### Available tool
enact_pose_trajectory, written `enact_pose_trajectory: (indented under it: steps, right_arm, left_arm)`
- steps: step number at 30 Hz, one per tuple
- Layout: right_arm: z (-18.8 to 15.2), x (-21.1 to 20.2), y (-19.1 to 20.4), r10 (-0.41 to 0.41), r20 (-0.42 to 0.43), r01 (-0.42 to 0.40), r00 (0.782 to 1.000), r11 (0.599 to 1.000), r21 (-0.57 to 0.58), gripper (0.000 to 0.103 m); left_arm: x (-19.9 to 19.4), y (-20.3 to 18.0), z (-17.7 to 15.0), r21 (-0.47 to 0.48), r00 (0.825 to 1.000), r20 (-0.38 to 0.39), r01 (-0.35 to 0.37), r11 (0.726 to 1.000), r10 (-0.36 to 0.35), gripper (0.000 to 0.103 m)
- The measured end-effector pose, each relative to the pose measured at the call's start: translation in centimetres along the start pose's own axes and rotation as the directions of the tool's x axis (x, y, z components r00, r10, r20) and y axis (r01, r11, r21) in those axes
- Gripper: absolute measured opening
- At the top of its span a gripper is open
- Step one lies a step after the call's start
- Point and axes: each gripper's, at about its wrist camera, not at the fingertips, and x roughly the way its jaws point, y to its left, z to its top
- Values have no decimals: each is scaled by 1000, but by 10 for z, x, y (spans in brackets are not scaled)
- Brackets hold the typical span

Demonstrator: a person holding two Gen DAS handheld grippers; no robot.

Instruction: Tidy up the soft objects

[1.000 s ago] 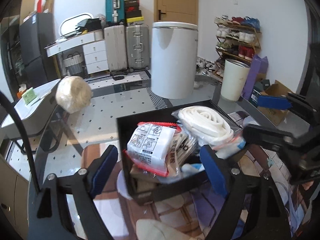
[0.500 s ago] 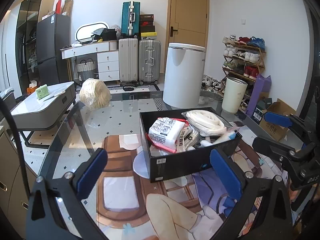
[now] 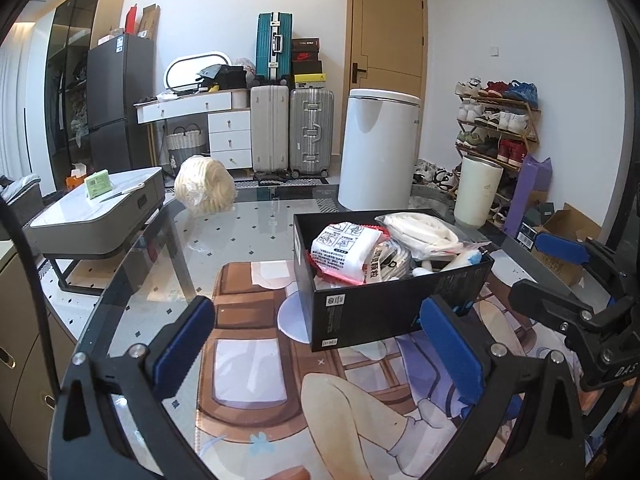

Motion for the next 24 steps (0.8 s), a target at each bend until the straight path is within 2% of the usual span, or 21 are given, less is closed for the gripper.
enact_pose_trajectory:
  steps: [9, 24]
  right_arm:
    - [-8, 3, -4, -27, 12, 27, 1000, 1000, 5, 102]
    - [-10, 5, -9, -43, 33, 43, 999, 999, 19, 102]
  left_arm:
    - [4, -3, -3, -6, 1000, 29, -2, 1000, 2, 103]
    - [11, -2, -4, -16, 1000, 17, 5, 1000, -5, 103]
